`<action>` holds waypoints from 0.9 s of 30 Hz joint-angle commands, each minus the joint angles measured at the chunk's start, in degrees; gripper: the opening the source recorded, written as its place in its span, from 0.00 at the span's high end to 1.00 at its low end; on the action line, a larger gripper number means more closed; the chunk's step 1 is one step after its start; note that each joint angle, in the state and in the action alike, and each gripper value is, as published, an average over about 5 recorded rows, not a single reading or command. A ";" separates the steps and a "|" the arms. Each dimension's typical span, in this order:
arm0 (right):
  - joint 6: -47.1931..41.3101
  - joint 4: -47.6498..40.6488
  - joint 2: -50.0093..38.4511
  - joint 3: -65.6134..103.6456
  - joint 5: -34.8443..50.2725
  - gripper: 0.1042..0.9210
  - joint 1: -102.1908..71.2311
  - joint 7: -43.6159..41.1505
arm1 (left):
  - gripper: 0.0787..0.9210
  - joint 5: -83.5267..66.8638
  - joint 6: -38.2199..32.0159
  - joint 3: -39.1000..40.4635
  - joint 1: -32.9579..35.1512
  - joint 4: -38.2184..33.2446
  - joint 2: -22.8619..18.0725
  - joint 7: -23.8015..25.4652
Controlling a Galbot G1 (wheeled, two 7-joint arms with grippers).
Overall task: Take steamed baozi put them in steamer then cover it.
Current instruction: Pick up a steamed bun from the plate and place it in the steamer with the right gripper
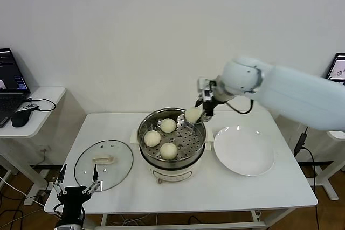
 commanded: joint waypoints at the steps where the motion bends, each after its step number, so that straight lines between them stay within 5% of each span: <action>1: -4.01 -3.71 7.30 -1.61 2.75 0.39 -7.61 5.43 | 0.12 -0.04 -0.01 -0.15 0.07 0.14 -0.11 0.03; 27: -3.88 -8.44 7.61 2.50 -5.92 0.37 -14.09 4.22 | 0.12 -0.13 -0.10 -0.01 -0.69 0.94 0.08 0.11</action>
